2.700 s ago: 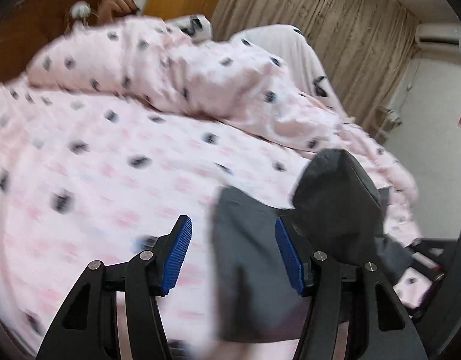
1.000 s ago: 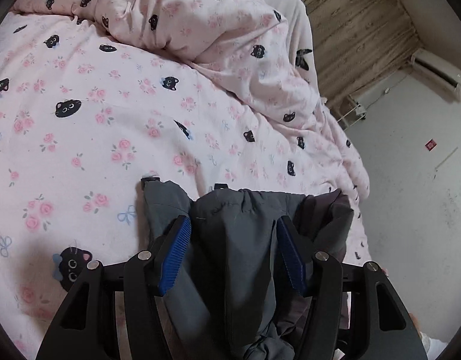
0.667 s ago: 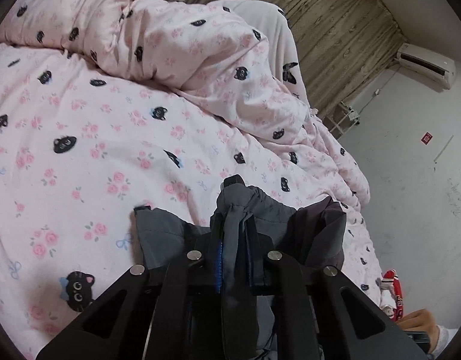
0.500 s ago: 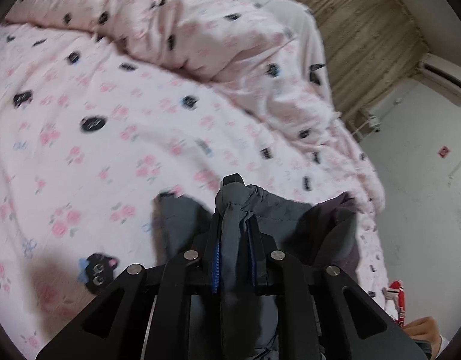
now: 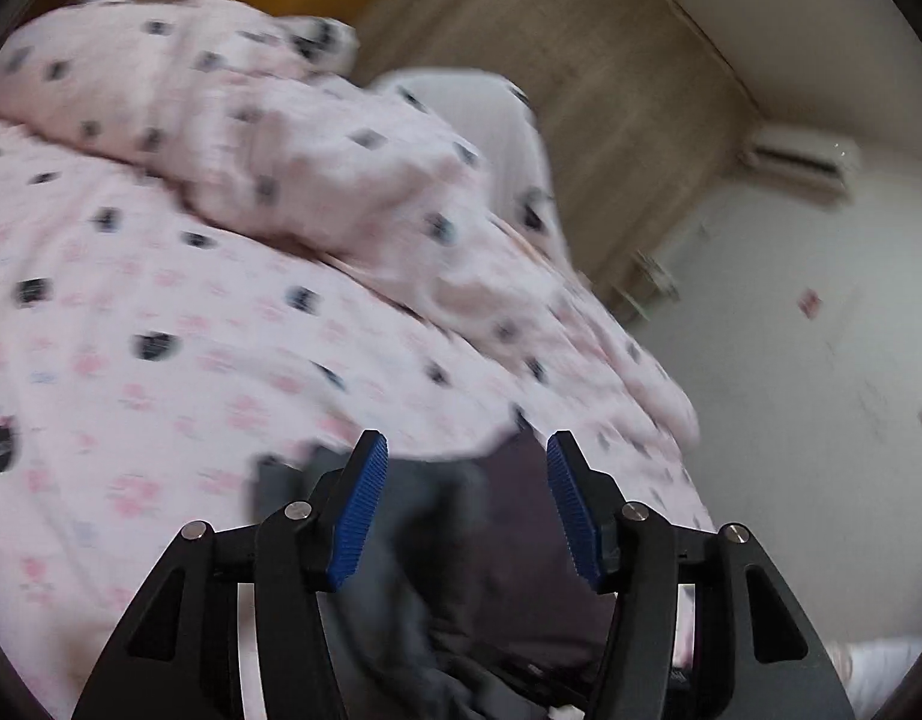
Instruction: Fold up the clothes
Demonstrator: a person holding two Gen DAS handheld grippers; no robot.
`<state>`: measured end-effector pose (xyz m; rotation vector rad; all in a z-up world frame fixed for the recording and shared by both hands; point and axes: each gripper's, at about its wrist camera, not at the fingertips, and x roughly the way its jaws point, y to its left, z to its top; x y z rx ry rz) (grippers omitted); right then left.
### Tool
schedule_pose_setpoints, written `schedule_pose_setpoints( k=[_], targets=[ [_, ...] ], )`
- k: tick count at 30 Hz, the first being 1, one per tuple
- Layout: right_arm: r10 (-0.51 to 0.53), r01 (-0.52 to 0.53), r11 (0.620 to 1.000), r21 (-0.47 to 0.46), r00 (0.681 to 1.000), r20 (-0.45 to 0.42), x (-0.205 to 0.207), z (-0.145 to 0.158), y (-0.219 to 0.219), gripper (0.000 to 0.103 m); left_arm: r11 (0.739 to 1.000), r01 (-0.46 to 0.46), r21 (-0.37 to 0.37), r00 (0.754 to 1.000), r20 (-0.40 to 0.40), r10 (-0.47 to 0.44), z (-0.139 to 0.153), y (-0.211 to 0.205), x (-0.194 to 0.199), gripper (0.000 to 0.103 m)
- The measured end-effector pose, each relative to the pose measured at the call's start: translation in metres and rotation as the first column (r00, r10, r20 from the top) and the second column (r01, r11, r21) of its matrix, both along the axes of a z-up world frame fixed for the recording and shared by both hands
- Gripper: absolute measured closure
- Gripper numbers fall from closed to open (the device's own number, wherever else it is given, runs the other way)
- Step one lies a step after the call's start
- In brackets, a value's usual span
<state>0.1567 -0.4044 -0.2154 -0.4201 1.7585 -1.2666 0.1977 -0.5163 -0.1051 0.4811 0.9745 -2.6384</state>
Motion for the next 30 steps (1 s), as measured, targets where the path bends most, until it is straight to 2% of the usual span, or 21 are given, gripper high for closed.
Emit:
schedule_pose_setpoints(
  k=[2,5,8,14,15,18,20,21,23,27,30],
  targets=[
    [0.003,-0.003,1.000,-0.008,1.000,-0.010,0.003,-0.004,0.004,0.086,0.997,0.073,0.000,0.993,0.095,-0.072,-0.008,0.010,-0.026,0.053],
    [0.004,-0.004,1.000,-0.016,1.000,-0.018,0.007,-0.006,0.006,0.086,0.997,0.078,0.030,0.961,0.263,-0.083,-0.031,0.008,-0.053,0.053],
    [0.017,-0.017,1.000,-0.025,1.000,-0.023,0.008,-0.004,0.009,0.085,0.990,0.054,0.130,0.957,0.277,-0.088,-0.049,-0.007,-0.054,0.048],
    [0.059,-0.059,0.997,-0.048,0.998,0.004,0.010,0.005,0.026,0.085,0.982,0.034,0.186,0.946,0.310,-0.092,-0.070,-0.018,-0.049,0.045],
    [0.059,-0.058,0.997,-0.049,0.998,0.029,0.010,0.009,0.031,0.085,0.982,0.034,0.187,0.946,0.310,-0.092,-0.071,-0.018,-0.049,0.045],
    [0.044,-0.031,0.998,-0.057,0.973,0.228,0.008,0.042,0.053,0.079,0.981,0.032,0.191,0.946,0.311,-0.091,-0.075,-0.019,-0.048,0.045],
    [-0.013,0.041,0.998,-0.058,0.910,0.414,-0.003,0.071,0.061,0.079,0.981,0.029,0.193,0.947,0.309,-0.089,-0.075,-0.019,-0.048,0.045],
    [-0.037,0.074,0.996,-0.059,0.878,0.477,-0.010,0.082,0.063,0.079,0.980,0.028,0.195,0.947,0.308,-0.088,-0.076,-0.020,-0.048,0.045],
    [-0.087,0.163,0.984,-0.070,0.787,0.611,-0.030,0.105,0.063,0.079,0.980,0.025,0.198,0.948,0.307,-0.086,-0.076,-0.020,-0.048,0.044],
    [-0.134,0.291,0.955,-0.060,0.602,0.787,-0.055,0.130,0.059,0.079,0.979,0.019,0.203,0.949,0.304,-0.082,-0.077,-0.022,-0.048,0.044],
    [-0.140,0.373,0.927,-0.042,0.448,0.883,-0.070,0.141,0.051,0.079,0.979,0.019,0.202,0.949,0.303,-0.081,-0.078,-0.022,-0.048,0.044]
  ],
)
